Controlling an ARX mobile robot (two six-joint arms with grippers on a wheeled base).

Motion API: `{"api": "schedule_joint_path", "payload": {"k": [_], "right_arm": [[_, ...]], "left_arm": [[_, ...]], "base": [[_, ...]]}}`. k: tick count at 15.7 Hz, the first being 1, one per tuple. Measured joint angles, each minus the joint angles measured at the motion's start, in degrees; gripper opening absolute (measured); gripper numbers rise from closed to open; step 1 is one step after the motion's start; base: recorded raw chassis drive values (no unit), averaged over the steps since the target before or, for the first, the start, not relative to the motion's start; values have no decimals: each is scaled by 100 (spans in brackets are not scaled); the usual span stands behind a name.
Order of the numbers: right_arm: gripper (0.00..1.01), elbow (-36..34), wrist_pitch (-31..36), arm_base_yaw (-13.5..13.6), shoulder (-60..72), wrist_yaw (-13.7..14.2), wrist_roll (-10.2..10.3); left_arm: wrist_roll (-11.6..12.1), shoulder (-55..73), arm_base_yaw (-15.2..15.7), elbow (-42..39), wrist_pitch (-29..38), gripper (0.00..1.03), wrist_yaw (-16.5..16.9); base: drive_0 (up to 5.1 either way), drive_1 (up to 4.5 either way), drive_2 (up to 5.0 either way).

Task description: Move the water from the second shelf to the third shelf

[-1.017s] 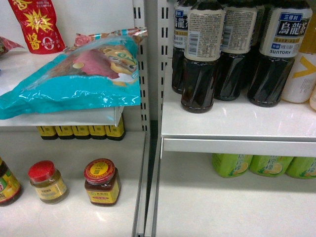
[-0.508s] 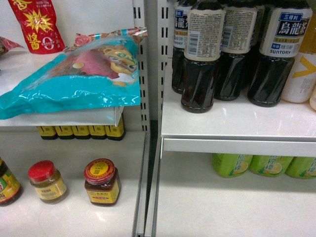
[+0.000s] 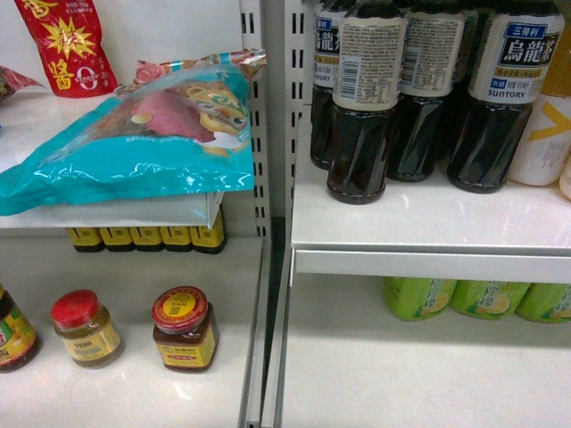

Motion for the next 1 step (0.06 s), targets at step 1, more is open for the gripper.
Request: {"api": "schedule_joint_path", "payload": {"k": [1], "right_arm": [[98,0,0,0,0,2,0]], "left_arm": [[0,0,0,0,0,98,0]], "base": [[0,0,0]]}}
